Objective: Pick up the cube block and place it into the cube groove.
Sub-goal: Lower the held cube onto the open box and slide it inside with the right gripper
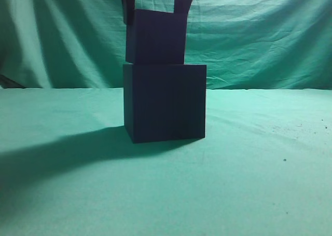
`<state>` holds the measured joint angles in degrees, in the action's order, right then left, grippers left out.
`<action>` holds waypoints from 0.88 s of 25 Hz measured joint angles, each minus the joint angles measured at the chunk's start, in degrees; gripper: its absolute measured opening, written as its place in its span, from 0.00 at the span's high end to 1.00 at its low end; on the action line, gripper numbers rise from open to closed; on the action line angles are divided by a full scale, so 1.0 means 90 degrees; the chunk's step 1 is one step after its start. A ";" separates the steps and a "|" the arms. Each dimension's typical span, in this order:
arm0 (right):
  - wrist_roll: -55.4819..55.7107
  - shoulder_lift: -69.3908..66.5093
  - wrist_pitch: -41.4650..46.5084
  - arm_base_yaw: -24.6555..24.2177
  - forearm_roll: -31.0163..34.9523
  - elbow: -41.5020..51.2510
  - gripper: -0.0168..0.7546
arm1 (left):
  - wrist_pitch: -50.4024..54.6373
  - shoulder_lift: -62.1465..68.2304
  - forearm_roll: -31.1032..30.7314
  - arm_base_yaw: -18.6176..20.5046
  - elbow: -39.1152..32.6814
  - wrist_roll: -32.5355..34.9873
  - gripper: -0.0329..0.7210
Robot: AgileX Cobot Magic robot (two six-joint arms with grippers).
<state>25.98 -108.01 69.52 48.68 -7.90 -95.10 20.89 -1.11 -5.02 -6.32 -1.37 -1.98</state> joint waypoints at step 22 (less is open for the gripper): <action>0.0040 0.0085 0.0118 -0.0011 -0.0152 0.0107 0.45 | 0.0000 0.0000 0.0000 0.0000 0.0000 0.0000 0.96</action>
<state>26.34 -107.24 70.58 48.58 -9.27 -94.14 20.89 -1.11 -5.02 -6.32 -1.37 -1.98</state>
